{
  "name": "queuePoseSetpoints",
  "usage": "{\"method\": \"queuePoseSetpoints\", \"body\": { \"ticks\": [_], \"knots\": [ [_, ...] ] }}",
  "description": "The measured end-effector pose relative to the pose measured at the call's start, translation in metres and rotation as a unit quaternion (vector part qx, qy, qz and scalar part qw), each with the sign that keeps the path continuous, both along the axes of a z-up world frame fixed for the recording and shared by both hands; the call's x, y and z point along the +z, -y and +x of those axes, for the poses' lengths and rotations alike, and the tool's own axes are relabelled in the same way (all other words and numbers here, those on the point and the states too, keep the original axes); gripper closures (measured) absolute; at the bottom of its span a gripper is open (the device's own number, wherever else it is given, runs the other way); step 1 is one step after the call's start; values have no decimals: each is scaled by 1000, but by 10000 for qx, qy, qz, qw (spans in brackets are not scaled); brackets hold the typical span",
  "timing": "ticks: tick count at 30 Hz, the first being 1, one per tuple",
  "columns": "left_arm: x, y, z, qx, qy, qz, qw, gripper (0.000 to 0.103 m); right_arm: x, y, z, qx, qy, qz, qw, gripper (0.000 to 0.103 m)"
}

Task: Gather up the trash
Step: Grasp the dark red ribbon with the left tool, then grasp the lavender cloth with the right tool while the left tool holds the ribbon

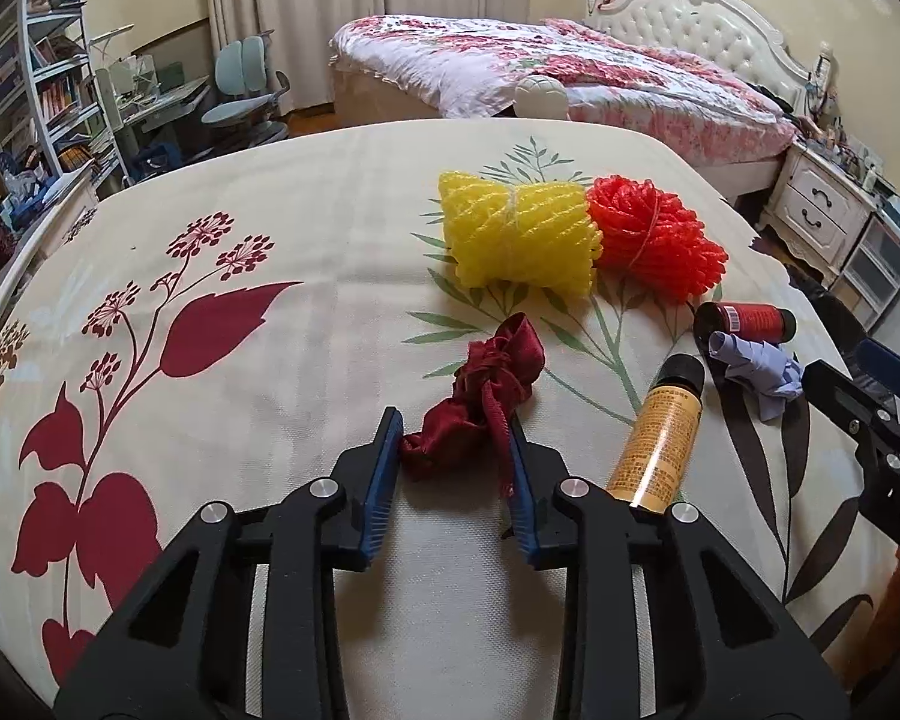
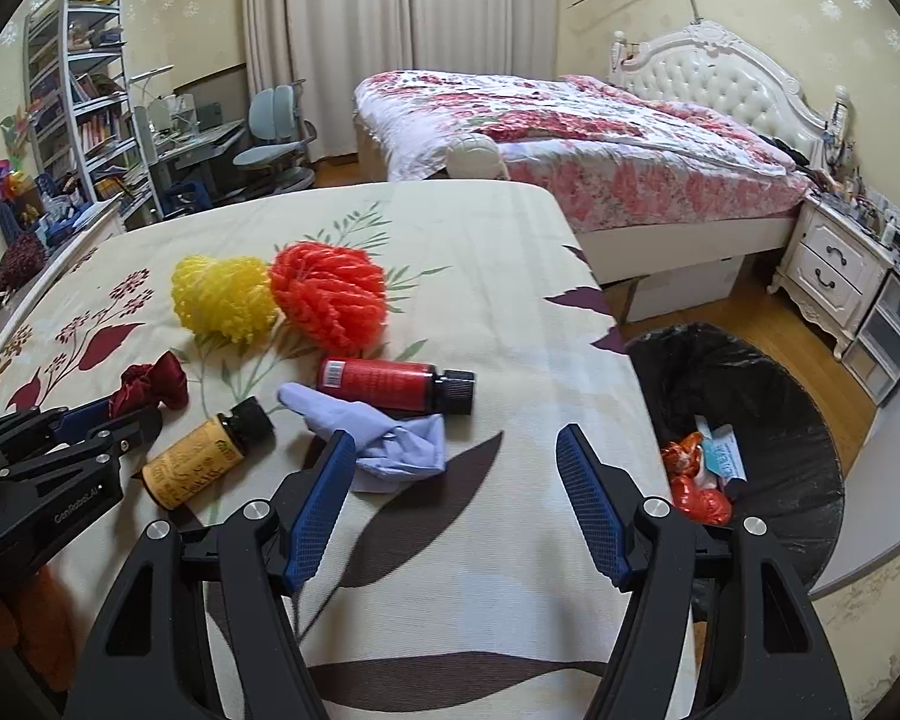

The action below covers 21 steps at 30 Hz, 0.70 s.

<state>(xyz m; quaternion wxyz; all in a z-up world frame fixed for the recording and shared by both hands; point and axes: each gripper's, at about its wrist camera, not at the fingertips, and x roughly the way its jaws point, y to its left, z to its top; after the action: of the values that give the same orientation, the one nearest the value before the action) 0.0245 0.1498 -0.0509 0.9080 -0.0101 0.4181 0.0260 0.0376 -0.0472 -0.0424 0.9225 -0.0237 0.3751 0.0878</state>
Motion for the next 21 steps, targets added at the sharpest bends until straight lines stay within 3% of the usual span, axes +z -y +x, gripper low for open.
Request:
{"method": "queuePoseSetpoints", "body": {
  "ticks": [7,12,21],
  "knots": [
    [1,-7,-5,114,12,-20,9999,73,-9,-20,13,324,-203,-59,9993,37],
    [1,-11,-8,207,4,-70,9998,73,-19,-27,19,450,-416,-133,9980,57],
    [2,-16,-12,266,82,-134,9995,75,-14,-22,4,435,-395,-120,9982,60]
  ]
}}
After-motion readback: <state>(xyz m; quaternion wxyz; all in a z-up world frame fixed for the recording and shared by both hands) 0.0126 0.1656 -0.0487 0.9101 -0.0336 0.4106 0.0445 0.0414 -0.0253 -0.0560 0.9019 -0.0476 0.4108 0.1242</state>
